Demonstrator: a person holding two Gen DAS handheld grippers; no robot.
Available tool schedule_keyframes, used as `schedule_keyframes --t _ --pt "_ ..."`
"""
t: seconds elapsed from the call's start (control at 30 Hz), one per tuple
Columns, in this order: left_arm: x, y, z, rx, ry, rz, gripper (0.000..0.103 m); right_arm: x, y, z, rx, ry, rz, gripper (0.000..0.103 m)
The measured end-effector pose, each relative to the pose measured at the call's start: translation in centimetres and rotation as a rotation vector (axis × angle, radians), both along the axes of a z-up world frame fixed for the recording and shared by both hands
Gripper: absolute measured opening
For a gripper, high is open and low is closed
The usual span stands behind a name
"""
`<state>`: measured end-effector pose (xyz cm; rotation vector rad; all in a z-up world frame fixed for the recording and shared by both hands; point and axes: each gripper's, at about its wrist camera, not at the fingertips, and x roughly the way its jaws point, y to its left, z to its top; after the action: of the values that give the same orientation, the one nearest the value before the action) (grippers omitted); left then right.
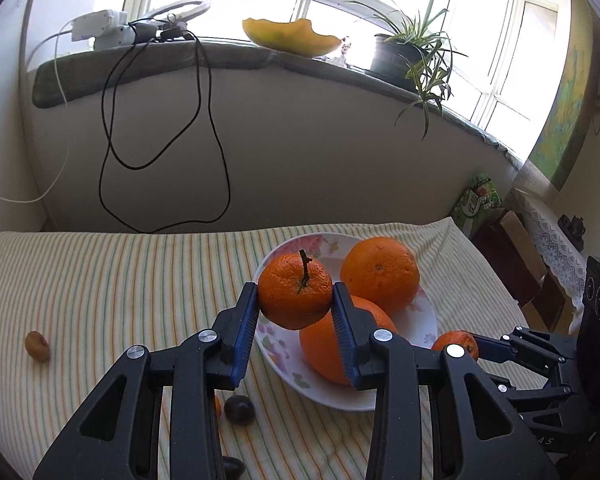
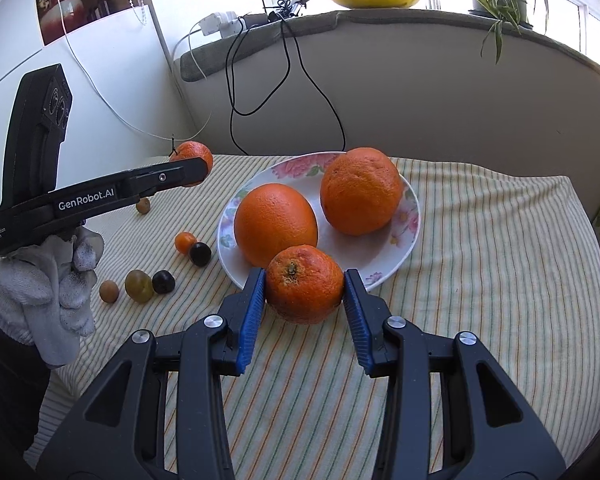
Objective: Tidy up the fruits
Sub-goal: 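Lift both tangerines and carry them over the white plate with both grippers, then lower both tangerines onto the plate and open both grippers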
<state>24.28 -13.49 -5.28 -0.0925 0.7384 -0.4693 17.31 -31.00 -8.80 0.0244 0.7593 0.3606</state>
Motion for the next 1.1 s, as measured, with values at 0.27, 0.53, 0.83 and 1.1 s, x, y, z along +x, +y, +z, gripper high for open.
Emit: schedule_keyframes --t 0.27,0.53,0.83,1.1 --pt "2.1 -1.5 -0.3 0.019 0.003 -0.018 0.035 1.4 -0.5 -0.6 -0.015 0.000 -0.009 0.041" --pt "3.7 -2.2 -1.3 0.031 0.030 -0.030 0.035 2.4 -0.6 -1.1 -0.029 0.008 -0.012 0.041" --pt "5.0 -2.7 -1.7 0.031 0.055 -0.030 0.035 3.2 -0.6 -1.7 -0.032 0.014 -0.021 0.041" --pt "5.0 -3.3 -1.4 0.024 0.050 -0.038 0.036 3.5 -0.3 -1.7 -0.039 0.007 -0.016 0.042"
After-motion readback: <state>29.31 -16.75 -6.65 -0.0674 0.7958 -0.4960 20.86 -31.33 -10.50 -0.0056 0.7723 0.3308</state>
